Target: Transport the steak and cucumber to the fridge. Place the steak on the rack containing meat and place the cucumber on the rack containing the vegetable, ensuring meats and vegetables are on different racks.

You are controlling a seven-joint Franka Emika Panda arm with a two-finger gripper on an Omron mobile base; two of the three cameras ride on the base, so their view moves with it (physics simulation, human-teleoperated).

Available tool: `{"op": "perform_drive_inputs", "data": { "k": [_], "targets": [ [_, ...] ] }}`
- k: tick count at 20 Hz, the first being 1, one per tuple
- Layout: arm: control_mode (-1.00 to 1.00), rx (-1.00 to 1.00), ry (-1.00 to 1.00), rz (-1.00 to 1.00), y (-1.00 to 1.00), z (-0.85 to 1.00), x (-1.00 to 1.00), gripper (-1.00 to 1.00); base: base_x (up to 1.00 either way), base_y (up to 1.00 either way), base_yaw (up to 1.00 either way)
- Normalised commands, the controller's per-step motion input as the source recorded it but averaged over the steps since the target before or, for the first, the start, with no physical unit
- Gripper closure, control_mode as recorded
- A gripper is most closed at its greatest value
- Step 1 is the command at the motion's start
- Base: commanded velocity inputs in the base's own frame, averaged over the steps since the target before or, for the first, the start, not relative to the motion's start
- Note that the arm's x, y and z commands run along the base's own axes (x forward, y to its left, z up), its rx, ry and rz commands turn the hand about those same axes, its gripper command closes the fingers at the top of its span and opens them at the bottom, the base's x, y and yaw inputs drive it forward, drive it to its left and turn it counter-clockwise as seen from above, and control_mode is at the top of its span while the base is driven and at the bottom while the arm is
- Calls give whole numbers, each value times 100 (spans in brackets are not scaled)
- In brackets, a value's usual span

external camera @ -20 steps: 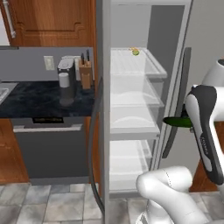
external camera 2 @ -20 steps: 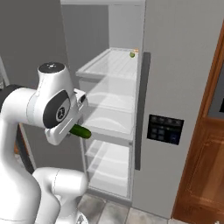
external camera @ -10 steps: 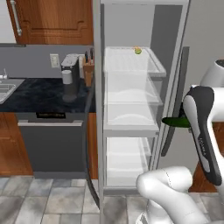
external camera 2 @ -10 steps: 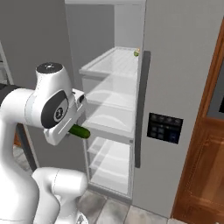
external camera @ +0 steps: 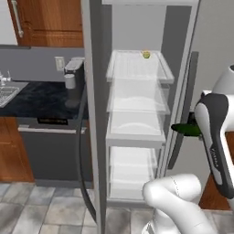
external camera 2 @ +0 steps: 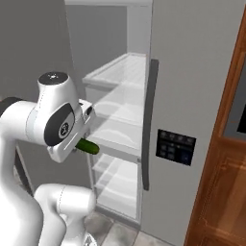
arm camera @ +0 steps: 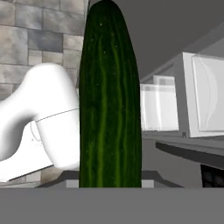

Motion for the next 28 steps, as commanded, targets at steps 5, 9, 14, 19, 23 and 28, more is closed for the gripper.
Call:
{"op": "perform_drive_inputs", "data": {
  "k": [5,9,14,19,23,28],
  "targets": [
    [100,0,0,0,0,0,0,100,100,-31,18],
    [100,0,0,0,0,0,0,100,100,29,12],
    [100,0,0,0,0,0,0,100,97,21,14],
    [100,0,0,0,0,0,0,100,44,3,16],
    [100,0,0,0,0,0,0,100,9,-18,8],
    [-100,0,0,0,-4,0,40,100,6,-7,1]
  ]
}}
